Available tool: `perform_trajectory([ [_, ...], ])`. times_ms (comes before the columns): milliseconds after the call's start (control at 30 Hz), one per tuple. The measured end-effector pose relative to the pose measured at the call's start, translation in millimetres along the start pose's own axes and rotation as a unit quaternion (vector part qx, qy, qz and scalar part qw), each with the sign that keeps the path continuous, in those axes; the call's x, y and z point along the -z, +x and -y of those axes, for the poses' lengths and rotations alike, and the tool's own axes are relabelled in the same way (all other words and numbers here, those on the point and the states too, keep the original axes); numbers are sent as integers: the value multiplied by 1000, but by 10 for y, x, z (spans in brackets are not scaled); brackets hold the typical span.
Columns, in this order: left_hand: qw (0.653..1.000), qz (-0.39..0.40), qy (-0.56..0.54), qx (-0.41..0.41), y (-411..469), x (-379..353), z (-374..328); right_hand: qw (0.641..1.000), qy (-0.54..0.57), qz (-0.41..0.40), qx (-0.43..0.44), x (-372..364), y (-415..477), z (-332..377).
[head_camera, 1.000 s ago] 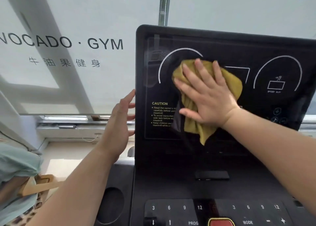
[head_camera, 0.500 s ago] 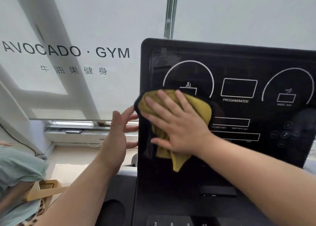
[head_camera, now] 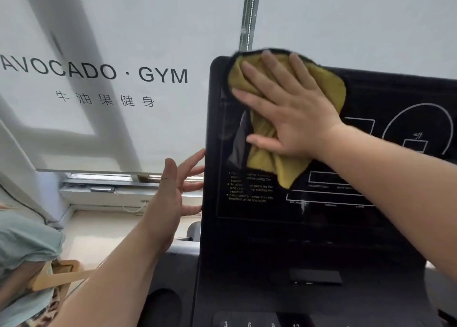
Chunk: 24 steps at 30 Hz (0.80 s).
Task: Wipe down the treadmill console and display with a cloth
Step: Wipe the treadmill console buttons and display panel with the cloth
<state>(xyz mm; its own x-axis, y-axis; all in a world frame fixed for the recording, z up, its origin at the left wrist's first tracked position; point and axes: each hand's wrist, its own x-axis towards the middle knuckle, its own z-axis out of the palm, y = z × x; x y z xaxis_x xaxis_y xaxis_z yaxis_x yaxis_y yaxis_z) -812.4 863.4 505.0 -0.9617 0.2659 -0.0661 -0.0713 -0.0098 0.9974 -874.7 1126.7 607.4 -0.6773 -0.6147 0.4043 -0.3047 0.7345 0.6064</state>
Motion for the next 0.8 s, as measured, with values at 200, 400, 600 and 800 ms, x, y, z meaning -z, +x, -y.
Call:
perform_trajectory([
  [200,998,-4,-53,22,62,81,25,996,26,-7,-86,55,181,330],
  [400,995,-25,-94,19,86,97,147,998,46,24,31,-212,-423,949],
  [600,997,-43,-64,-7,73,-2,172,990,51,31,126,-418,-942,1226],
  [800,998,-38,-50,-16,-40,-58,200,997,28,-11,72,-333,-732,570],
])
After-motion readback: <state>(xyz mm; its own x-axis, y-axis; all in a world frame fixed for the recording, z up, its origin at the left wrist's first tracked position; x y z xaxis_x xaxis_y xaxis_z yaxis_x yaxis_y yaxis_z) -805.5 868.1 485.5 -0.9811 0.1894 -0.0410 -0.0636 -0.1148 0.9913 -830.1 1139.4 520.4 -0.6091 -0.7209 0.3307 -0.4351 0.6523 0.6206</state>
